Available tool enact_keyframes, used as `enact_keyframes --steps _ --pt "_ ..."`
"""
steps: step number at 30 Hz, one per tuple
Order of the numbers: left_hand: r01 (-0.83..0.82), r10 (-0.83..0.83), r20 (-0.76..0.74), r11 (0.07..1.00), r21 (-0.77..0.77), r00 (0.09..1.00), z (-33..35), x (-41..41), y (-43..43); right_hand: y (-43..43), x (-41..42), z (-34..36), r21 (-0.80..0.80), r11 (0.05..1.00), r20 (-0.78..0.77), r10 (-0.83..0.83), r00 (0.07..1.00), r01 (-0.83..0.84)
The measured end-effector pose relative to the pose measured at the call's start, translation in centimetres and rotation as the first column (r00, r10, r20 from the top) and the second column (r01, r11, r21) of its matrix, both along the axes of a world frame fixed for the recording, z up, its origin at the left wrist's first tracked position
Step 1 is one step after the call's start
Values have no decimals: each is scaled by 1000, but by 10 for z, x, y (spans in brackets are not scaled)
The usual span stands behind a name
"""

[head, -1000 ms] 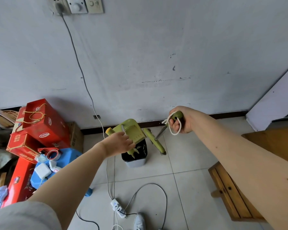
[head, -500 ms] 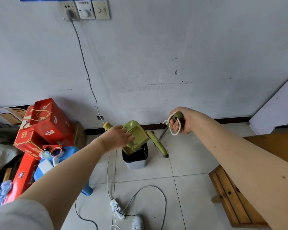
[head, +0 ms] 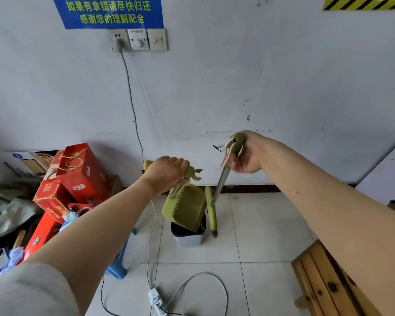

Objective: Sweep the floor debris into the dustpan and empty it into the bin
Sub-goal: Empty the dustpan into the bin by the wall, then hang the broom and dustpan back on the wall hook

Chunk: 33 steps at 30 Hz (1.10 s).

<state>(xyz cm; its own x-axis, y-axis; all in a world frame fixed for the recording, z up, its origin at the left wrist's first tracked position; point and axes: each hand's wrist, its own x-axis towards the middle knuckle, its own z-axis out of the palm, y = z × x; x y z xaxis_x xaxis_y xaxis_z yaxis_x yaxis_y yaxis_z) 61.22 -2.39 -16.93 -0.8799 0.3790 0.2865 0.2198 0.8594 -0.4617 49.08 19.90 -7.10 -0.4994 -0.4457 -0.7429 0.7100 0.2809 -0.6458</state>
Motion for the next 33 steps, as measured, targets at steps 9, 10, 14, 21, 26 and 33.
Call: enact_keyframes --steps 9,10,14,21,26,33 --pt "-35 45 -89 994 108 995 54 -32 30 2 -13 64 -152 972 -27 179 984 -181" --pt "-21 30 -98 996 87 995 60 -37 37 3 -13 74 -148 965 -45 214 976 -218" --pt "-22 29 -71 995 93 997 80 -57 65 9 -17 107 -105 953 -99 276 956 -286" --pt "6 8 -53 965 260 999 102 -88 91 20 -41 144 96 850 -252 523 814 -517" --pt "1 36 -105 943 332 994 131 -122 101 14 -62 187 215 804 -387 591 708 -554" --pt "-74 97 -9 811 580 995 165 -190 107 8 -119 222 194 867 -441 494 749 -458"
